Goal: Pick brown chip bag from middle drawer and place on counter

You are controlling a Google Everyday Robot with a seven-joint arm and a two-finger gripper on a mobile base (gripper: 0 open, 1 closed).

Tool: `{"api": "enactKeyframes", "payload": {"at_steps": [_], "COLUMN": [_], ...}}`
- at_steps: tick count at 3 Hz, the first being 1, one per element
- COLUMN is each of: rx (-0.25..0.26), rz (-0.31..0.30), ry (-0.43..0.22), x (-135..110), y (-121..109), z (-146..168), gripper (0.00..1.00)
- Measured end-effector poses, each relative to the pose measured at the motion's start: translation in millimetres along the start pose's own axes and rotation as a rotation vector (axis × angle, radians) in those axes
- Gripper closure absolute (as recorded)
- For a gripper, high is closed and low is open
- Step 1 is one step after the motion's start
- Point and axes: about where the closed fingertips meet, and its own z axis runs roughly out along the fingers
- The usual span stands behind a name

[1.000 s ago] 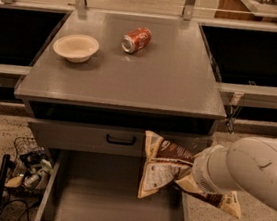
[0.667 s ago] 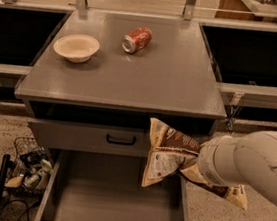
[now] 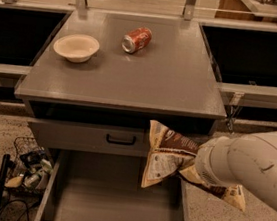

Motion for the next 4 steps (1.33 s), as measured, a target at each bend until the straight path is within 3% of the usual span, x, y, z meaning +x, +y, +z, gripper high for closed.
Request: {"api": "enactKeyframes", "payload": {"at_steps": [3, 4], "rx": [0.271, 0.287], "rz": [-0.057, -0.062], "ry": [0.015, 0.012], "x": [-30.4, -33.1], "y": [-71.6, -75.7], "z": [-89.1, -95.8], "gripper": [1.0, 1.0]}}
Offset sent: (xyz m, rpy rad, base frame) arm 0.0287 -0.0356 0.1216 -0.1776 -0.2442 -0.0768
